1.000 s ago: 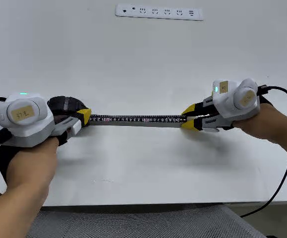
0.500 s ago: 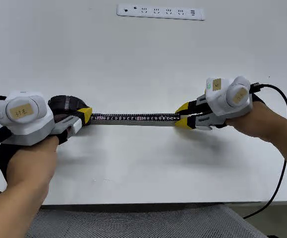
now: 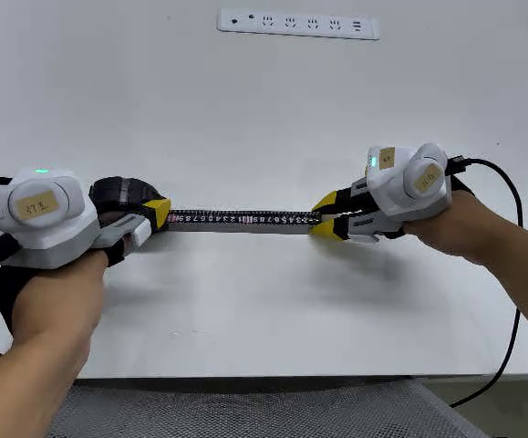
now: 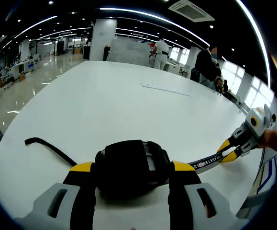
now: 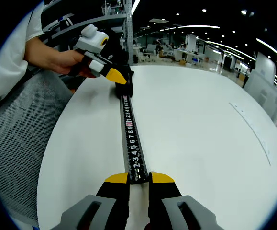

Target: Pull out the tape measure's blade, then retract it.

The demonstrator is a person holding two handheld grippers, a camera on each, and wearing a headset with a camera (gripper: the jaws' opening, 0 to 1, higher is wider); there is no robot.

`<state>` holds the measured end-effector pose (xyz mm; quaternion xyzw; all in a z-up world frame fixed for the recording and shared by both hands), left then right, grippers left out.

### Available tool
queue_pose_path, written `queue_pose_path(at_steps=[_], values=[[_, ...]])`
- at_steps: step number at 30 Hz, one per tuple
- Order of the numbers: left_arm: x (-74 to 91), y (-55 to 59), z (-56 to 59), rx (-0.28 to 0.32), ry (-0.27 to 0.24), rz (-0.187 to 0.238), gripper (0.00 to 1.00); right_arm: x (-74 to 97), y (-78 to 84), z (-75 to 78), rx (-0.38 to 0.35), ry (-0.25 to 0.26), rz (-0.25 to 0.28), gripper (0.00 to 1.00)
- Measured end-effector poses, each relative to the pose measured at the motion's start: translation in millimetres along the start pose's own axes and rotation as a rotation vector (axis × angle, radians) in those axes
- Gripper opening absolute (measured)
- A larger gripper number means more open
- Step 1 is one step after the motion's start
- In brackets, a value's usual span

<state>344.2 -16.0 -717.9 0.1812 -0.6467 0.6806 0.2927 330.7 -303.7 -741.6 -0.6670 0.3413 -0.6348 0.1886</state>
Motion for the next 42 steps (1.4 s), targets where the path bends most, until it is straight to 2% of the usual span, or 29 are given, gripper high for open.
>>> queue_pose_path(at_steps=[30, 42], values=[[-0.2, 0.5, -1.1, 0.013, 0.003, -0.001, 0.56, -37.3, -39.7, 0.2, 0.003, -0.059, 0.064, 0.11], [-1.0, 0.0, -1.9, 0.018, 0.005, -0.002, 0.56, -49.2, -48.6, 1.6, -0.002, -0.071, 0.083, 0.11]])
Point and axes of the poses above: the centre of the closed fingertips' face, and the gripper's own axes: x roughly backward along the fingers, z roughly to its right, y roughly out of its underside, the point moved 6 cm from there along x, roughly backward along the fingers, and after that the axes turned 8 degrees about -y, right-handed, at the moved point
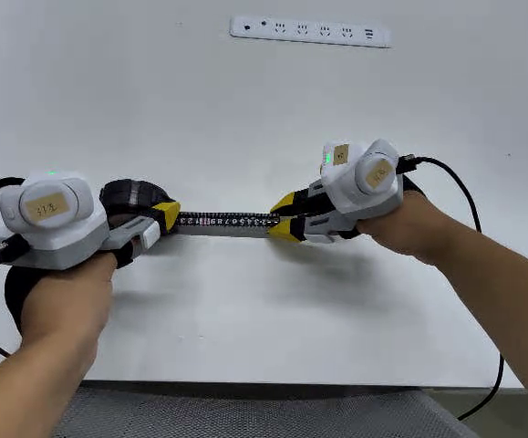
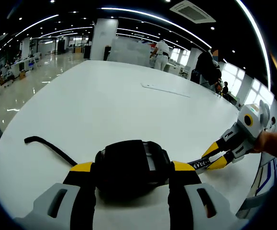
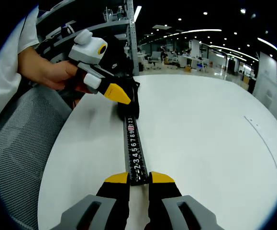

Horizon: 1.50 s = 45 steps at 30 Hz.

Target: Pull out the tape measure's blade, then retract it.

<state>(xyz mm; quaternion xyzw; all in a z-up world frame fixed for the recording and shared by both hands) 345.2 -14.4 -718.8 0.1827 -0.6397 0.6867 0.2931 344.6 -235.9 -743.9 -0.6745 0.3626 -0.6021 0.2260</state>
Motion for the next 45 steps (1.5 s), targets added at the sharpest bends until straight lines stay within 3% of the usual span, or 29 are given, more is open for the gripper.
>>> queue_pose_path(at_steps=[45], values=[[0.3, -0.8, -0.3, 0.018, 0.005, -0.002, 0.57, -65.1, -48.4, 6.7, 0.041, -0.060, 0.032, 0.11]])
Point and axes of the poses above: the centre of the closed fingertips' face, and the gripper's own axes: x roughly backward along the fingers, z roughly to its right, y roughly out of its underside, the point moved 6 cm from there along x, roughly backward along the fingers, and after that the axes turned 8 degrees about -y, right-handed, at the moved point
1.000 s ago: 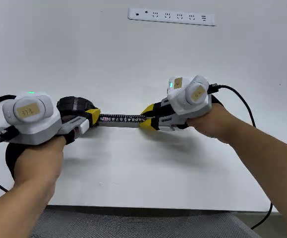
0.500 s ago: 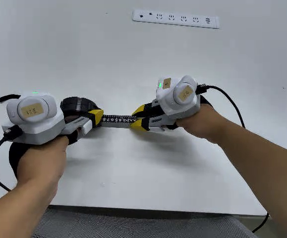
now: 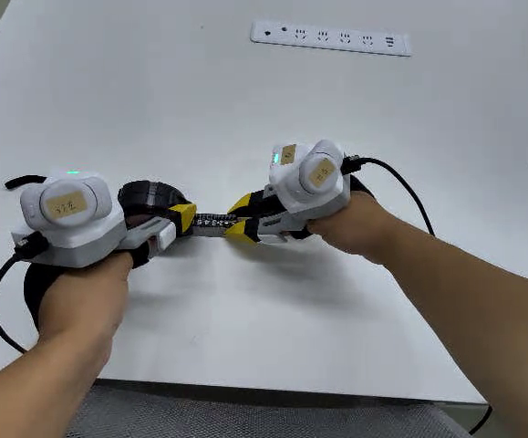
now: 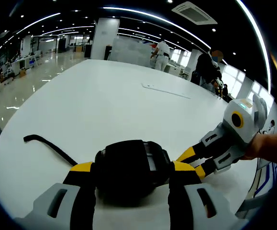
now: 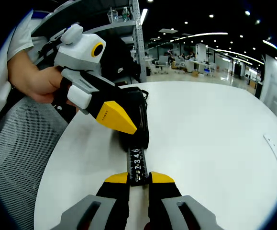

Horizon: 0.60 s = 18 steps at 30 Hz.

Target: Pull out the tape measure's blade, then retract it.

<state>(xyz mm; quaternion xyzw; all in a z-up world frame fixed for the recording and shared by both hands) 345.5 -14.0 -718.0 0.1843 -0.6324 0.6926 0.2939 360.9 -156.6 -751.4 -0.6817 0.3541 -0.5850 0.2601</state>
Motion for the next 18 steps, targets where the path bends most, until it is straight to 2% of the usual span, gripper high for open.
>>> queue_pose_path(at_steps=[18], values=[[-0.2, 0.0, -1.4, 0.010, 0.003, 0.002, 0.57, -25.1, -18.8, 2.3, 0.002, -0.016, 0.025, 0.11]])
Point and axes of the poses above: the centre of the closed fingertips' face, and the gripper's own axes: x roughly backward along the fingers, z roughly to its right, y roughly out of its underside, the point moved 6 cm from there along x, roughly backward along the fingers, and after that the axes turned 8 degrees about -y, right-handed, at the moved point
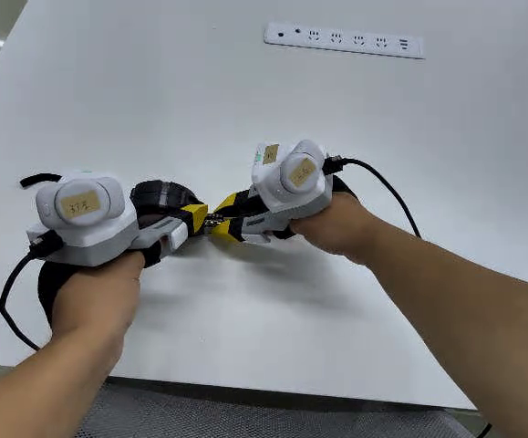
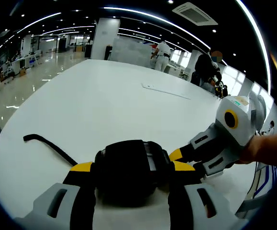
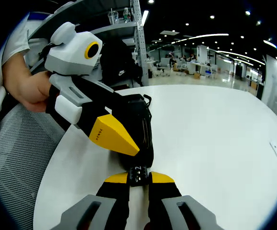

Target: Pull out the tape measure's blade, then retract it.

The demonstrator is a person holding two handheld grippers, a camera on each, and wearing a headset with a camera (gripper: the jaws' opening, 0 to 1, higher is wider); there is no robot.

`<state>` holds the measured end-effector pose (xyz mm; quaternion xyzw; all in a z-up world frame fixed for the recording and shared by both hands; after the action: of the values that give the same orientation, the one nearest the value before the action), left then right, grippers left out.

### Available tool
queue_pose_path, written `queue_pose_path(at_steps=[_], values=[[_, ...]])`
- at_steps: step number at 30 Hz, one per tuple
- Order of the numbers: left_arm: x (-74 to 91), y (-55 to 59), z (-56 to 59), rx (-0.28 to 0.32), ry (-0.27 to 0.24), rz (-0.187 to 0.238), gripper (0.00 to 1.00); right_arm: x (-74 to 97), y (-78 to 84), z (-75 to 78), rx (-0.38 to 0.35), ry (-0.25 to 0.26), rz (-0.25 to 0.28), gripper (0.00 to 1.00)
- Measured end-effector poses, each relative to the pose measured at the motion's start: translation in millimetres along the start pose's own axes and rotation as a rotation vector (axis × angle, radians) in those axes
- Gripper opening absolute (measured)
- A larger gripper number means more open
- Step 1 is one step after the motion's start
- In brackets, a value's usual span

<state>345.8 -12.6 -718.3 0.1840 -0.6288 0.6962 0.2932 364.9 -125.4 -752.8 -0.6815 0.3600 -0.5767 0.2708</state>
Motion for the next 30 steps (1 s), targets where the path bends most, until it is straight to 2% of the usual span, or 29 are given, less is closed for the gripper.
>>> queue_pose_path(at_steps=[21, 25, 30], values=[[0.0, 0.0, 0.7, -0.004, 0.001, 0.003, 0.59, -1.5, -1.0, -0.3, -0.006, 0.003, 0.001, 0.12], [-1.6, -0.4, 0.3, -0.008, 0.012, -0.002, 0.59, -1.1, -1.0, -2.3, -0.008, 0.006, -0.004, 0.19], [-2.8, -0.9, 0.9, -0.016, 0.016, -0.012, 0.60, 0.4, -0.6, -2.0, -0.015, 0.009, -0.007, 0.22]])
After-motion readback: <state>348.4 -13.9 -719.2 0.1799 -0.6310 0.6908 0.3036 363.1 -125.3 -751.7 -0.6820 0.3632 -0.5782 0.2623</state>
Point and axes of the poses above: the centre of the closed fingertips' face, and the gripper's own axes: x roughly backward along the fingers, z roughly to its right, y roughly out of its underside, the point moved 6 cm from there along x, roughly backward along the fingers, and after that the axes turned 8 degrees about -y, right-handed, at the moved point
